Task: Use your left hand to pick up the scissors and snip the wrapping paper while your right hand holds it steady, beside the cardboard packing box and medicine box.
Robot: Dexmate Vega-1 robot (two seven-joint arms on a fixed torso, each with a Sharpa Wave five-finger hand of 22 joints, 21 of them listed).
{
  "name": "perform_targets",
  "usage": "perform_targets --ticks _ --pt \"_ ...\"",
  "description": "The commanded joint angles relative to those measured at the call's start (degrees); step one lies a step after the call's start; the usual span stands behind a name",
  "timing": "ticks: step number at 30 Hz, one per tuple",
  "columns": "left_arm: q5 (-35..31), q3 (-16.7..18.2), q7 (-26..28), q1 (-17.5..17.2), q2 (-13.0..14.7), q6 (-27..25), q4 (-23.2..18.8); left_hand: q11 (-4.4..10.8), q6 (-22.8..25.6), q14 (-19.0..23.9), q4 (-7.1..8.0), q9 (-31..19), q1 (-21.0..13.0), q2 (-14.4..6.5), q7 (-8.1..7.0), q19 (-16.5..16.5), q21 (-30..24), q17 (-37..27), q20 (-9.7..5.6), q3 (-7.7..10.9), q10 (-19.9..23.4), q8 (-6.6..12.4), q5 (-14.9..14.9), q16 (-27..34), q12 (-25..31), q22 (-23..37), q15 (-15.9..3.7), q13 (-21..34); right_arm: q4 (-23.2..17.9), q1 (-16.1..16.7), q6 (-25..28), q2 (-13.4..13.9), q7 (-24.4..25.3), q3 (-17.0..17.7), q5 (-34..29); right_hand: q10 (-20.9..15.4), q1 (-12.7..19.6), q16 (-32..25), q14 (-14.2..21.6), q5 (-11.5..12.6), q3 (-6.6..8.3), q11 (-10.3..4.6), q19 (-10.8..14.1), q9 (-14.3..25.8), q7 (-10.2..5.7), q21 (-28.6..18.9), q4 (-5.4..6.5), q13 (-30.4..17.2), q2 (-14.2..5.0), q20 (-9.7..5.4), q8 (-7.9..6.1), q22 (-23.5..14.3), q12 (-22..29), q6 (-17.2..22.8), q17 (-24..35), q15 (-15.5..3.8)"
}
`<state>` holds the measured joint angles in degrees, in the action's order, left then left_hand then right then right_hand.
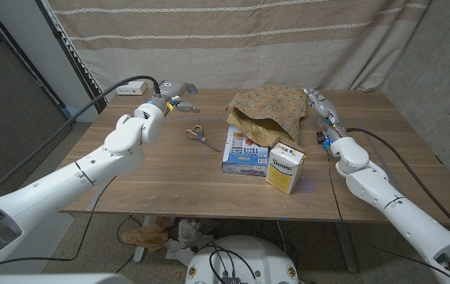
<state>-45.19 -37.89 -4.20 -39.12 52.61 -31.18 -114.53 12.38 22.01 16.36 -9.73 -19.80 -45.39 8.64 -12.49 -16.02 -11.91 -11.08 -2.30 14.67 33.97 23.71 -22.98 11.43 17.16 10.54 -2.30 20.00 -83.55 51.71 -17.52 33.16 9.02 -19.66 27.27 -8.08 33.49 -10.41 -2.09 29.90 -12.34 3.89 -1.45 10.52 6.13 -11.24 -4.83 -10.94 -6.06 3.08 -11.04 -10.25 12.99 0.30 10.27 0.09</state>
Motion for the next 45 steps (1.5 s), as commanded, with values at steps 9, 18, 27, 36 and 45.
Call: perform_targets --ticks 9,18,27,36,45 --pt "-6.18 -0.86 -10.04 1.69 -1.49 0.53 0.02 -0.03 -7.36 -2.97 1.38 -1.54 0.58 1.43 2.11 1.52 0.32 -0.38 2.39 -3.47 -5.43 -2.28 0.44 -0.42 -2.25 0.18 -8.51 1.17 -0.35 0.25 0.24 0.07 0.2 0.26 0.36 0.38 -0.61 0.0 -0.56 0.13 -0.48 -0.35 -0.32 0.15 0.06 0.02 0.05 -0.19 -0.15 -0.16 -0.15 -0.24 0.11 0.09 0.16 -0.05" --pt "-7.4 -1.16 -13.66 2.45 -2.09 1.36 0.25 0.01 -7.97 -3.19 1.55 -1.85 0.9 1.42 2.4 1.37 0.22 -0.43 2.43 -4.25 -6.29 -2.49 0.54 -0.32 -2.44 0.19 -8.57 1.4 -0.44 0.31 0.56 0.03 0.14 0.36 0.8 0.64 -0.64 0.06 -0.85 0.11 -0.54 -0.04 -0.69 0.15 0.08 0.12 0.07 -0.19 -0.16 -0.02 -0.15 -0.23 0.03 0.08 0.16 -0.06" --pt "-9.5 -2.05 -17.12 3.7 -2.81 2.63 0.67 0.1 -6.61 -3.24 1.63 -2.3 0.9 1.15 1.67 1.26 0.14 -0.47 2.32 -5.07 -5.99 -1.77 0.51 -0.13 -2.2 0.2 -8.7 1.77 0.0 0.05 0.39 -0.3 -0.08 0.29 1.1 0.99 -0.65 0.11 -1.11 0.1 -0.57 0.06 -1.04 0.15 0.03 0.21 0.09 -0.19 -0.19 0.22 -0.11 -0.23 -0.09 -0.02 0.16 -0.01" --pt "-12.71 -2.28 -18.95 4.2 -3.43 2.67 0.97 0.13 -5.35 -3.76 1.49 -2.91 0.06 0.49 0.48 1.19 0.06 -0.49 2.41 -5.61 -5.61 -0.96 0.19 -0.12 -2.02 0.21 -8.51 2.21 0.22 0.26 0.09 -0.47 -0.24 0.61 1.79 1.18 -0.65 0.08 -1.19 0.09 -0.59 -0.06 -1.15 0.15 0.05 0.2 0.1 -0.19 -0.21 0.3 -0.11 -0.23 -0.15 -0.05 0.16 0.01" --pt "-15.38 -2.6 -21.98 6.31 -3.52 5.86 1.22 0.14 -5.21 -4.04 1.37 -3.21 -0.73 0.02 0.03 1.21 0.05 -0.5 2.06 -5.67 -5.3 -0.75 -0.13 -0.13 -1.91 0.22 -8.73 2.43 0.8 0.09 -0.42 -0.64 -1.06 0.64 2.38 1.33 -0.67 0.09 -1.33 0.07 -0.61 0.03 -1.31 0.15 0.04 0.21 0.12 -0.19 -0.26 0.38 -0.1 -0.22 -0.18 -0.1 0.16 0.07"
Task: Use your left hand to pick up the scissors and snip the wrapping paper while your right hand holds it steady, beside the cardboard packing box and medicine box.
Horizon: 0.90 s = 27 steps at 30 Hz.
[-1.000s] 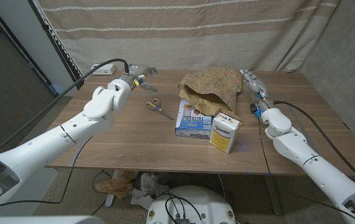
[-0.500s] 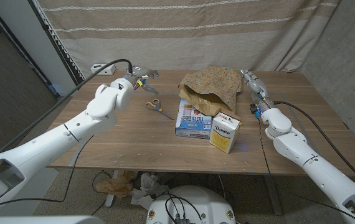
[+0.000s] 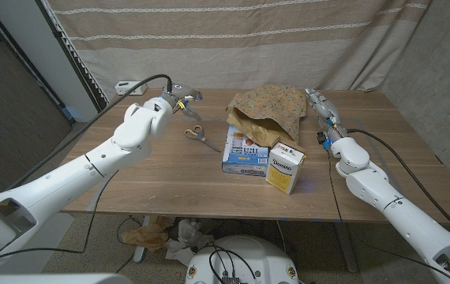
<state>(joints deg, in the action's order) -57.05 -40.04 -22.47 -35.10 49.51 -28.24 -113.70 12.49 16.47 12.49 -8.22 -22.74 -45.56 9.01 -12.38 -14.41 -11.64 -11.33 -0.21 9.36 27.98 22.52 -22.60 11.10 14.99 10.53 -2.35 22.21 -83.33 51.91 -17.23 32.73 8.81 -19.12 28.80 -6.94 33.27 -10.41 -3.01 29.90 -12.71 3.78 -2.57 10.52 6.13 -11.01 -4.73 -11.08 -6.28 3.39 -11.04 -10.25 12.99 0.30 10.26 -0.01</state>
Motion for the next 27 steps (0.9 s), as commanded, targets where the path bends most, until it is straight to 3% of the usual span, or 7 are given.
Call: perform_targets --ticks 1,4,13,18,27 --pt "-3.27 -0.24 -4.19 2.46 -0.49 3.25 0.4 0.04 0.32 -0.17 -0.15 -0.28 -0.59 -0.36 -0.09 -0.4 -0.23 -0.25 -0.05 -0.36 0.7 0.44 -0.53 0.21 0.27 0.23 -8.67 0.23 0.72 -0.18 -0.84 -0.24 -0.93 0.08 0.83 0.2 -0.46 0.09 -0.44 0.07 -0.24 0.17 -0.2 0.15 0.03 -0.01 0.02 -0.05 -0.05 0.07 -0.1 -0.22 -0.19 -0.1 0.17 0.17" --pt "-5.68 -1.25 -9.45 4.22 -1.08 3.07 0.3 -0.03 -0.65 -1.48 -0.16 -0.62 -1.18 -0.63 -0.02 -0.2 -0.19 -0.26 0.09 -0.61 0.36 0.2 -0.87 -0.13 0.12 0.25 -7.85 0.45 0.96 -0.31 -0.91 -0.38 -1.2 0.07 1.1 0.23 -0.46 0.08 -0.45 0.06 -0.25 0.24 -0.24 0.16 0.03 -0.01 0.02 -0.05 -0.06 0.05 -0.1 -0.22 -0.19 -0.1 0.17 0.18" --pt "-4.73 -0.2 -9.33 4.81 -0.73 8.46 1.06 -0.04 -0.65 -1.74 -0.11 -0.94 -1.5 -0.65 -0.17 -0.24 -0.22 -0.27 -0.25 -1.0 -0.19 0.3 -1.16 -0.04 -0.1 0.24 -8.14 0.63 1.45 -0.44 -0.79 -0.41 -1.56 -0.11 1.3 0.43 -0.46 0.09 -0.56 0.05 -0.26 0.23 -0.33 0.16 0.01 -0.01 0.03 -0.05 -0.09 0.07 -0.1 -0.22 -0.25 -0.13 0.17 0.21" --pt "-5.1 -1.2 -11.32 6.9 -0.19 13.4 2.85 -0.04 -0.62 -2.0 -0.02 -1.09 -1.46 -0.6 -0.17 -0.3 -0.26 -0.28 -0.83 -1.28 -0.35 0.38 -1.29 -0.05 -0.18 0.25 -8.47 0.72 2.32 -0.67 -1.31 -0.73 -2.16 -0.25 1.58 0.48 -0.46 0.09 -0.64 0.04 -0.27 0.2 -0.39 0.16 0.0 -0.01 0.03 -0.05 -0.1 0.09 -0.1 -0.22 -0.26 -0.14 0.17 0.29" --pt "-3.43 0.43 -2.91 6.0 3.03 22.09 4.88 0.04 0.74 -1.88 0.59 -1.72 -1.07 -0.97 -0.18 -1.13 -0.67 -0.35 -3.44 -2.34 0.37 1.28 -1.77 0.31 -0.03 0.4 -9.56 1.15 3.0 -0.76 -1.83 -1.06 -2.36 -0.23 1.89 0.49 -0.47 0.07 -0.71 0.02 -0.28 0.21 -0.45 0.16 0.02 -0.03 0.05 -0.05 -0.13 0.11 -0.1 -0.21 -0.24 -0.16 0.17 0.28"
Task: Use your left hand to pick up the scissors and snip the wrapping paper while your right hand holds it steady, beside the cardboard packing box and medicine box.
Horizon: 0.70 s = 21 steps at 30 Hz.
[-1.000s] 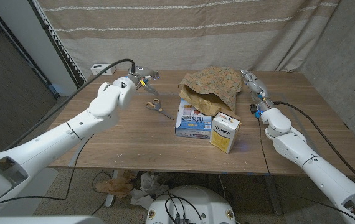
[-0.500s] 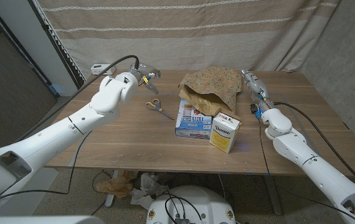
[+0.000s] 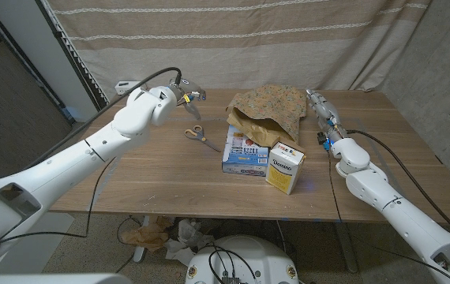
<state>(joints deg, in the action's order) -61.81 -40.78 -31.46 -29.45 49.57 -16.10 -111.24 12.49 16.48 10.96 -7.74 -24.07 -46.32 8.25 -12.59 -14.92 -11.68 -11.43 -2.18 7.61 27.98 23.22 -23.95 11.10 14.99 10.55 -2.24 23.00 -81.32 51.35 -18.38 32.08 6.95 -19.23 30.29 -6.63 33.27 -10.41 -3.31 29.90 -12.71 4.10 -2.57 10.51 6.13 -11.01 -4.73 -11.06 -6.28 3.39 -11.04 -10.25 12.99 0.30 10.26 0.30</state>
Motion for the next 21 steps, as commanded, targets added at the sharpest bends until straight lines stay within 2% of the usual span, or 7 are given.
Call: perform_targets --ticks 1,6,9,14,19,21 --pt "1.25 1.26 6.74 0.44 3.31 10.94 2.71 0.04 0.77 -0.31 0.15 -0.43 -0.28 -0.25 0.03 -0.72 -0.67 -0.26 -1.72 -0.65 0.45 0.62 -0.44 0.34 -0.01 0.39 -9.71 0.39 0.87 -0.17 -0.51 -0.42 -0.42 -0.1 0.5 0.19 -0.48 0.07 -0.42 0.01 -0.29 -0.11 -0.46 0.16 0.04 -0.03 0.05 -0.07 -0.14 0.11 -0.1 -0.22 -0.24 -0.17 0.17 -0.08" --pt "0.53 1.57 7.49 1.42 4.11 14.44 3.52 0.05 1.75 0.08 0.39 -0.74 -0.16 -0.47 0.05 -0.99 -0.83 -0.31 -2.51 -1.14 1.07 1.22 -0.58 0.57 0.15 0.51 -9.87 0.61 0.82 -0.1 -0.83 -0.46 -0.55 -0.3 0.27 0.21 -0.49 0.05 -0.43 0.0 -0.3 -0.07 -0.47 0.16 0.02 -0.04 0.06 -0.07 -0.14 0.11 -0.1 -0.21 -0.24 -0.16 0.17 -0.07" --pt "1.17 2.51 10.8 0.7 4.66 16.04 4.08 0.06 2.33 0.27 0.46 -0.89 -0.21 -0.62 0.05 -1.12 -0.91 -0.33 -2.7 -1.32 1.48 1.56 -0.63 0.65 0.28 0.55 -9.92 0.73 0.56 0.11 -0.75 -0.46 -0.36 -0.27 0.32 0.19 -0.5 0.05 -0.46 -0.01 -0.31 -0.1 -0.49 0.16 0.0 -0.05 0.07 -0.07 -0.15 0.09 -0.11 -0.21 -0.22 -0.15 0.17 -0.1" --pt "1.12 3.18 12.59 0.25 6.1 18.93 4.68 0.06 2.94 0.53 0.52 -1.06 -0.34 -0.84 0.03 -1.12 -0.94 -0.37 -3.44 -1.5 1.94 1.94 -0.65 0.75 0.43 0.61 -9.96 0.86 -0.12 0.49 -0.48 -0.3 0.2 -0.1 0.26 0.35 -0.5 0.03 -0.48 -0.02 -0.33 -0.01 -0.61 0.16 0.05 -0.03 0.07 -0.07 -0.15 0.17 -0.12 -0.21 -0.27 -0.16 0.17 -0.09" --pt "2.23 4.27 15.07 -0.92 6.75 20.36 5.45 0.05 3.06 0.89 0.53 -1.18 -0.48 -0.97 0.01 -0.56 -0.75 -0.42 -3.56 -1.65 2.31 2.08 -0.61 0.87 0.57 0.65 -10.0 0.96 -0.42 0.58 -0.41 -0.18 0.25 -0.14 0.12 0.44 -0.51 0.06 -0.63 -0.03 -0.35 -0.03 -0.72 0.16 0.04 -0.01 0.07 -0.07 -0.15 0.26 -0.11 -0.21 -0.29 -0.18 0.17 -0.11" --pt "2.59 4.55 15.67 -1.21 6.92 20.88 5.66 0.04 3.38 1.09 0.54 -1.31 -0.58 -0.94 0.01 0.27 -0.47 -0.45 -3.02 -1.89 2.71 2.32 -0.48 0.91 0.72 0.67 -9.99 1.07 -0.67 0.65 -0.17 -0.16 0.46 -0.16 0.06 0.53 -0.51 0.1 -0.76 -0.04 -0.35 -0.02 -0.76 0.16 0.02 -0.02 0.08 -0.07 -0.16 0.26 -0.07 -0.21 -0.31 -0.29 0.17 -0.04"
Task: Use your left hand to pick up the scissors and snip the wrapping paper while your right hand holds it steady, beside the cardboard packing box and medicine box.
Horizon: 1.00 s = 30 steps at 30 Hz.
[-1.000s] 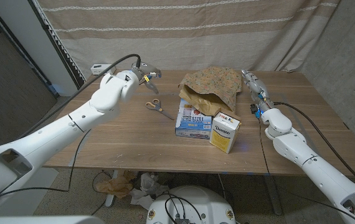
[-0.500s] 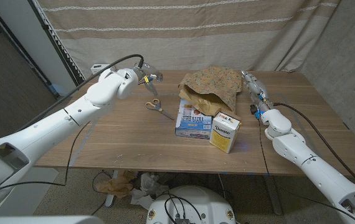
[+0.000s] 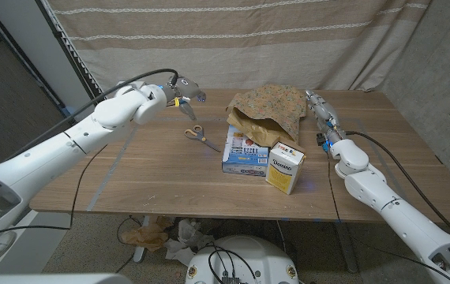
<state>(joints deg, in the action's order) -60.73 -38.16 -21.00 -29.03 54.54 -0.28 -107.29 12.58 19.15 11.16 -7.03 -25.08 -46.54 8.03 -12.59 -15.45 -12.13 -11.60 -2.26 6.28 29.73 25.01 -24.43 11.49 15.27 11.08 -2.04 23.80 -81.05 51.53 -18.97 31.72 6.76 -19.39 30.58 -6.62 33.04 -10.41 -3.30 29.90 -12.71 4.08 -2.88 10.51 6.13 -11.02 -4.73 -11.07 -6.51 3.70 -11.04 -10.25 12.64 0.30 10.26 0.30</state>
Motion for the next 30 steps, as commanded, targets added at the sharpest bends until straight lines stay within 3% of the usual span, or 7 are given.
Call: perform_targets --ticks 1,14,21,23,30 --pt "1.54 1.98 5.32 -1.68 2.02 5.32 1.78 -0.08 1.89 1.2 -0.1 -0.52 -0.16 -0.33 0.13 1.0 -0.01 -0.32 -2.87 -1.2 1.67 1.2 0.41 0.55 0.69 0.14 -10.11 0.44 -1.05 0.51 0.58 0.21 0.69 0.01 -0.14 0.55 -0.28 0.1 -0.8 -0.05 -0.36 -0.02 -0.47 0.16 0.05 -0.01 0.08 -0.06 0.07 -0.03 -0.09 -0.21 0.02 -0.26 0.17 -0.02" --pt "1.66 2.58 1.75 -1.24 3.21 7.97 1.75 -0.07 2.36 1.12 -0.06 -0.82 -0.76 -1.03 -0.01 1.96 0.21 -0.36 -3.23 -1.48 2.34 1.69 0.79 0.33 0.85 0.18 -10.24 0.63 -1.24 0.47 0.52 0.21 0.88 -0.16 -0.64 0.98 -0.12 0.15 -1.18 -0.06 -0.3 0.07 -0.78 0.16 -0.06 0.02 0.02 -0.06 -0.05 -0.02 -0.08 -0.21 -0.09 -0.37 0.17 0.08" --pt "2.44 1.92 1.9 0.18 3.69 13.12 3.1 -0.1 0.8 -0.05 0.35 -1.13 -1.39 -2.99 0.04 2.3 0.05 -0.38 -2.64 -1.23 1.16 1.34 0.71 -0.13 0.11 0.29 -10.18 0.63 -1.13 0.32 0.13 -0.24 1.28 -0.44 -1.18 1.03 -0.09 0.14 -1.3 -0.07 -0.3 0.16 -0.93 0.16 -0.04 0.03 0.01 -0.06 -0.09 -0.02 -0.1 -0.21 -0.08 -0.37 0.16 0.08" --pt "2.75 1.96 2.27 0.39 3.6 14.12 3.54 -0.12 -0.26 -0.92 0.7 -1.39 -1.86 -4.66 0.01 3.14 0.11 -0.52 -2.85 -0.99 -0.02 1.13 0.35 -0.31 -0.5 0.41 -10.19 0.67 -1.07 0.38 0.12 -0.43 1.38 -0.44 -1.05 1.06 -0.08 0.14 -1.36 -0.08 -0.3 0.16 -0.97 0.16 -0.04 0.03 0.0 -0.06 -0.09 -0.04 -0.1 -0.2 -0.08 -0.38 0.16 0.07" --pt "2.36 1.78 2.63 1.02 2.69 14.78 5.34 -0.14 -1.65 -1.73 0.93 -1.59 -2.01 -5.47 0.06 4.03 0.21 -0.61 -3.14 -1.11 -1.01 0.75 0.08 -0.45 -0.95 0.48 -10.14 0.7 -1.22 0.76 -0.41 -0.7 2.0 -0.23 -1.16 1.14 -0.07 0.1 -1.4 -0.1 -0.33 0.08 -1.0 0.16 -0.01 0.0 0.0 -0.06 -0.08 -0.03 -0.11 -0.2 -0.08 -0.39 0.17 0.05"
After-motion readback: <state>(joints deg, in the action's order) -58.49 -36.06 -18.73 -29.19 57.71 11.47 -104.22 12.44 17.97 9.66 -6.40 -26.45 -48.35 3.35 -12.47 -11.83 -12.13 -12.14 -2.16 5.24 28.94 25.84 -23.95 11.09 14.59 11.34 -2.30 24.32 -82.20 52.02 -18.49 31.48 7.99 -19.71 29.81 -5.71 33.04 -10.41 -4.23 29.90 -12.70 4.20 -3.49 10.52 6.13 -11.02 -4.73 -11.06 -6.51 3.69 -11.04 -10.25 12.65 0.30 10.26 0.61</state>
